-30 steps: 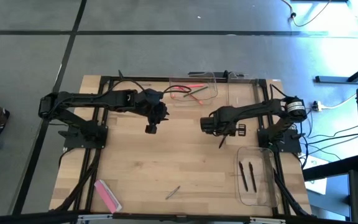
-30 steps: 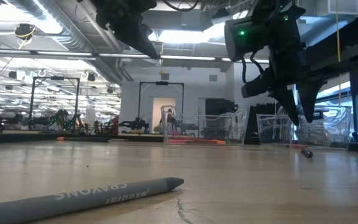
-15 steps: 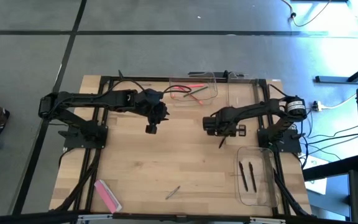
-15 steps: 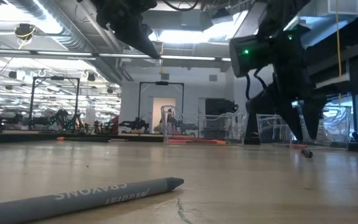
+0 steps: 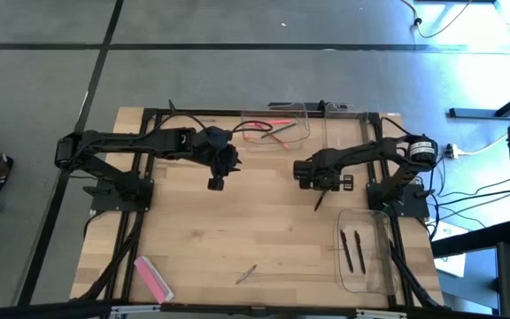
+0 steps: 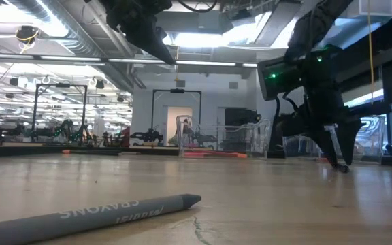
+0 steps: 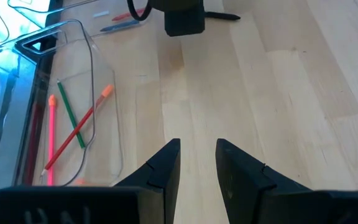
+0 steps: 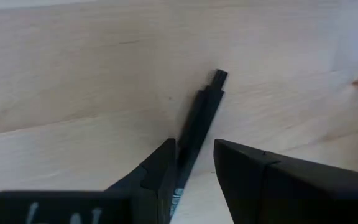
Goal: Sort crayons/erasers/pens/pencils in bins
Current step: Put the right black pen into the bottom right transparent bin
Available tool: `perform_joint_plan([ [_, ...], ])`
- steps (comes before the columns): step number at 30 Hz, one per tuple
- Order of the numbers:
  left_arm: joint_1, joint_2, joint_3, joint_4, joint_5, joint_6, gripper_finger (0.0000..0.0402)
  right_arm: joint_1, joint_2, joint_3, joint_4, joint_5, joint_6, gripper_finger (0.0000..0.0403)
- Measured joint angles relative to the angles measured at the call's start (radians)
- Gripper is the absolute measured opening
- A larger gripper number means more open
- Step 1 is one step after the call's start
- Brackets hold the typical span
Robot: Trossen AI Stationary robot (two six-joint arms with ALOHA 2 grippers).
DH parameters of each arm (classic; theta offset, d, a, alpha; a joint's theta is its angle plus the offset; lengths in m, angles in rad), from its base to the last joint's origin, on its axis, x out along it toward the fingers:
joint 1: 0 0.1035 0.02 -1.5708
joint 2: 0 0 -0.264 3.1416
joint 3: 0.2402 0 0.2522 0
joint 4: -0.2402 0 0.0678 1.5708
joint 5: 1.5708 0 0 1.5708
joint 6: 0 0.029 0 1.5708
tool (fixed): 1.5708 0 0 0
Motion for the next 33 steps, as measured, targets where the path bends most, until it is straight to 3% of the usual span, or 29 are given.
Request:
perform_joint_plan([
  [16,0.000,0.000,0.000,-0.002,0.000,-0.005,0.0094,0.009,0.000,-0.008,0.054,-0.040,-0.150,0.0111],
  [25,0.000,0.000,0.000,-0.002,0.000,-0.006,0.0094,0.053,0.001,0.005,0.111,-0.071,-0.158,0.0084],
  [33,0.000,0.000,0.000,-0.001,0.000,-0.007,0.0094,0.099,0.000,0.007,0.161,-0.068,-0.274,0.0076],
])
